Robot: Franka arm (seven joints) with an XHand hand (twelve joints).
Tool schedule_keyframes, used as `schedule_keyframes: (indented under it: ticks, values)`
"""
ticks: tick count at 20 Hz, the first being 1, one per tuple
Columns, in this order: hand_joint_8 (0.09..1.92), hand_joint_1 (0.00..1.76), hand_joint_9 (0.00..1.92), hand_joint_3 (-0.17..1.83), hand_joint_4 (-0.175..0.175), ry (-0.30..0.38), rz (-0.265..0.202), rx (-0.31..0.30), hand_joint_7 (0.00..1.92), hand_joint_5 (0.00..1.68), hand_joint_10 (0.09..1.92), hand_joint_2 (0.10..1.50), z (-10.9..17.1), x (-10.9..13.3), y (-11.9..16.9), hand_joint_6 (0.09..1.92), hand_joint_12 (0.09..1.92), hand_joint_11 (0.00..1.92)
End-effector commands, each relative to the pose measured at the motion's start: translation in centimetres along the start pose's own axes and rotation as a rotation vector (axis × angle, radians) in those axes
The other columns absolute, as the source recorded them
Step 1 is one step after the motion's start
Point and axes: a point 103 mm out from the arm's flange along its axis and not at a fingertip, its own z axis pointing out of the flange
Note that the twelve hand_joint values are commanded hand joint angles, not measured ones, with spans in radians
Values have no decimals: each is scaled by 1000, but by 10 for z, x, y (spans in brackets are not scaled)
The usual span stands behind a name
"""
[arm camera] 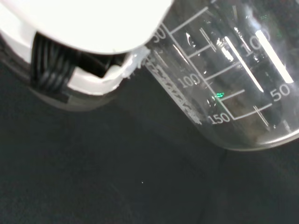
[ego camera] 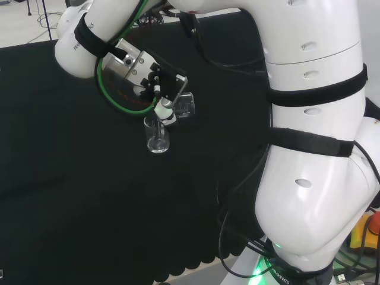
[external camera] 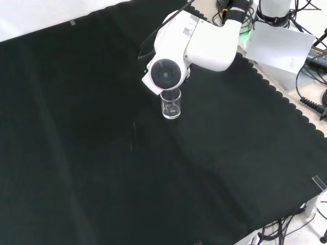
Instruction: Pour the water from the handheld beaker into the one on the table.
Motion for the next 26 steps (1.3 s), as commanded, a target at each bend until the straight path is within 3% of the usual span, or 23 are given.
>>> schedule_keyframes:
  ticks: [1, 7, 13, 23, 26]
  values:
    - [459, 1338, 1781, 931, -118, 0, 0, -21, 1535, 1402, 112, 441, -11, 7, -5, 451, 672, 1453]
    - [459, 1338, 1780, 931, -118, 25, 4, -61, 1535, 1402, 113, 441, -13, 6, -9, 451, 672, 1452]
    - [458, 1338, 1779, 930, -118, 107, -3, -163, 1535, 1401, 113, 442, -8, -5, -15, 452, 672, 1451]
    - [449, 1337, 1775, 925, -109, 366, -58, -403, 1536, 1398, 113, 445, 4, -28, -25, 460, 669, 1447]
    - [448, 1337, 1774, 924, -106, 424, -72, -451, 1535, 1398, 113, 446, 7, -33, -25, 460, 668, 1444]
